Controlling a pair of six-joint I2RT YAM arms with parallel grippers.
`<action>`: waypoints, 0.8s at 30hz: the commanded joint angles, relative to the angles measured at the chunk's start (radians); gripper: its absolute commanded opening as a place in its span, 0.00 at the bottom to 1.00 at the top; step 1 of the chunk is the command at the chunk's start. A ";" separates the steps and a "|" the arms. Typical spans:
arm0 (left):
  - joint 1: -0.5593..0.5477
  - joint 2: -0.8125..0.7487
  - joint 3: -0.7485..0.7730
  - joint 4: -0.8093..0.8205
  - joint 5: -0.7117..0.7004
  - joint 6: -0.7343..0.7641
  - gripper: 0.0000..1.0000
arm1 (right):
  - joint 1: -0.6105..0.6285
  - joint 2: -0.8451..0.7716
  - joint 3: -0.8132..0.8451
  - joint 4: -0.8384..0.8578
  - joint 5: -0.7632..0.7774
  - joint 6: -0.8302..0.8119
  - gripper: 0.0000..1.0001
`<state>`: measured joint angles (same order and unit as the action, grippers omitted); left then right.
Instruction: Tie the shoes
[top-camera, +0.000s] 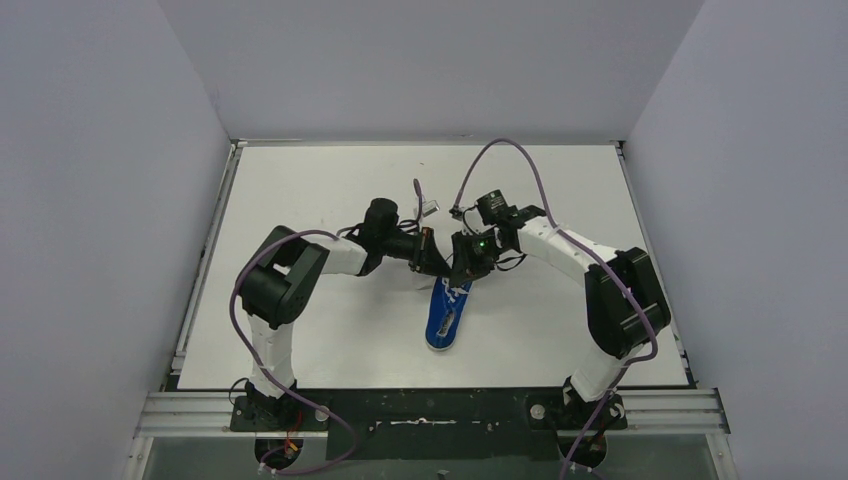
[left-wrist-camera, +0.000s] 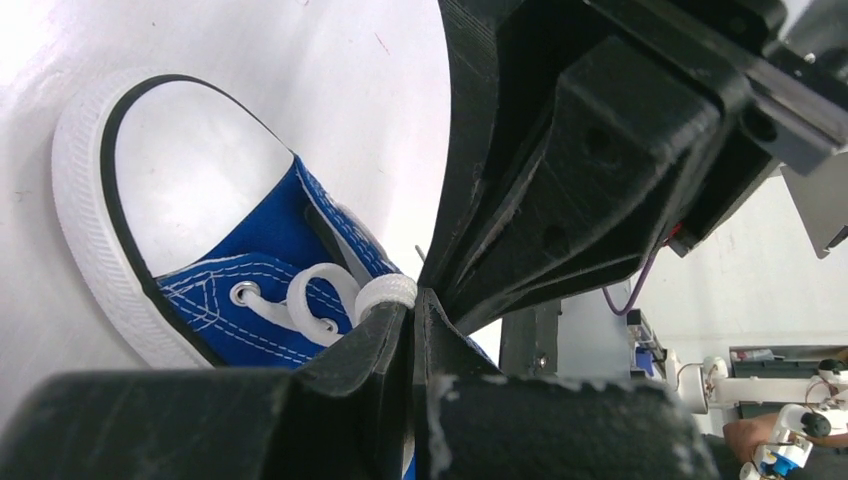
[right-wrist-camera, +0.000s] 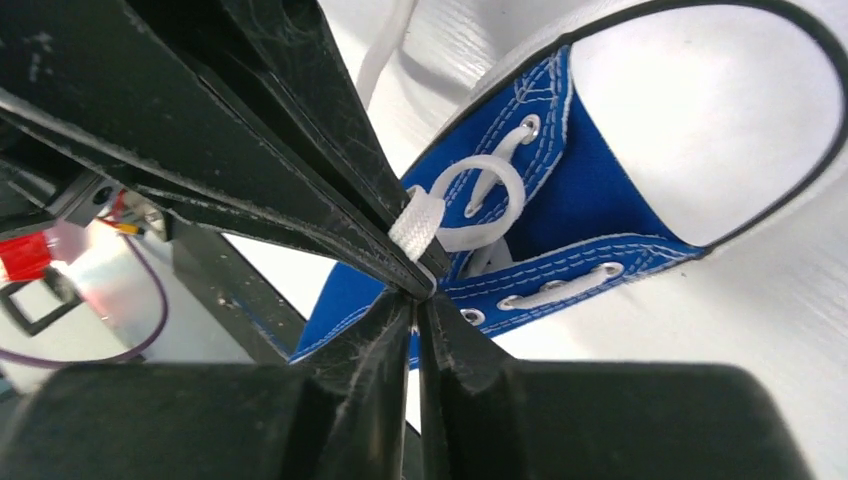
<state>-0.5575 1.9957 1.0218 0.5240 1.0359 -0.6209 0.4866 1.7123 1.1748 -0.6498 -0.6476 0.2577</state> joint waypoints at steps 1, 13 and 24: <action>0.017 -0.001 0.046 -0.002 0.013 0.041 0.00 | -0.008 -0.019 -0.042 0.086 -0.160 0.087 0.07; 0.012 0.056 0.079 -0.093 -0.005 0.092 0.00 | -0.167 -0.047 -0.227 0.382 -0.442 0.373 0.00; -0.002 0.076 0.113 -0.267 -0.055 0.205 0.00 | -0.129 0.007 -0.004 -0.054 -0.002 0.114 0.04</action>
<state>-0.5640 2.0586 1.1019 0.3389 1.0241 -0.4938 0.3309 1.7485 1.0664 -0.5125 -0.8387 0.5037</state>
